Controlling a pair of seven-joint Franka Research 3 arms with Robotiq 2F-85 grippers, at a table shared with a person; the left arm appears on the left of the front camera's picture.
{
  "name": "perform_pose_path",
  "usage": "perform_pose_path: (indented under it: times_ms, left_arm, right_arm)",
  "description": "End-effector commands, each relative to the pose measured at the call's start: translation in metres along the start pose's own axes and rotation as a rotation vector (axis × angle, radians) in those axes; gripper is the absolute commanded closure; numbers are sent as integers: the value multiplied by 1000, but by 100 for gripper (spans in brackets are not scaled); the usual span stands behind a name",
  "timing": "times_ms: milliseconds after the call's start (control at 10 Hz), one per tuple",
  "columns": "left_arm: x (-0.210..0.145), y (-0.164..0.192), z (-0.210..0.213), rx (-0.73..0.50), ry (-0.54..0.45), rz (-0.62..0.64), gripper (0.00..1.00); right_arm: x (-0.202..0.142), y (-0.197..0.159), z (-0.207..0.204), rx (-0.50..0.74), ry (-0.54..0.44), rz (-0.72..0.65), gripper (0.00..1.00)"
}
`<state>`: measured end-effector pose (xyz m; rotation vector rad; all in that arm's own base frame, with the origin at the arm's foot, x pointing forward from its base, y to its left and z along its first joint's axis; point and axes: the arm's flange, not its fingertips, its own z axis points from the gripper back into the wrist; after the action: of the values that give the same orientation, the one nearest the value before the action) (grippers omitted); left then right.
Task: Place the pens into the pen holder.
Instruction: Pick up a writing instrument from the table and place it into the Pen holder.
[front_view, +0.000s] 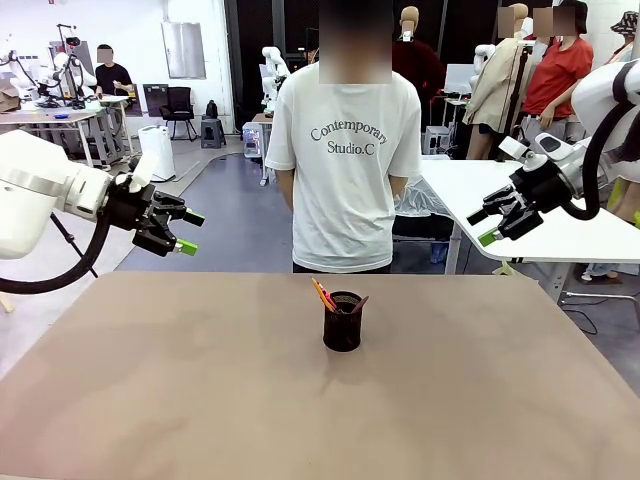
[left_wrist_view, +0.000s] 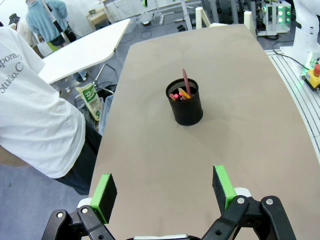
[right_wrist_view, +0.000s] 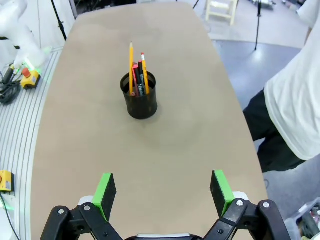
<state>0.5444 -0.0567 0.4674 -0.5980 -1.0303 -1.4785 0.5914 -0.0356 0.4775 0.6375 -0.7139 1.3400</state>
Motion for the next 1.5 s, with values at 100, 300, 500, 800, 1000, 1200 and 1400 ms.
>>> perform_pose_path:
  times_ms: [100,300,500,800,1000,1200,1400]
  left_arm:
    - [0,0,1,4,-6,-8,0]
    - [0,0,1,4,-6,-8,0]
    - [0,0,1,4,-6,-8,0]
    - [0,0,1,4,-6,-8,0]
    - [0,0,1,4,-6,-8,0]
    - [0,0,1,4,-6,-8,0]
    - [0,0,1,4,-6,-8,0]
  right_arm:
    - [1,0,0,1,1,1,0]
    - [1,0,0,1,1,1,0]
    - [1,0,0,1,1,1,0]
    - [1,0,0,1,1,1,0]
    - [1,0,0,1,1,1,0]
    - [1,0,0,1,1,1,0]
    - [1,0,0,1,1,1,0]
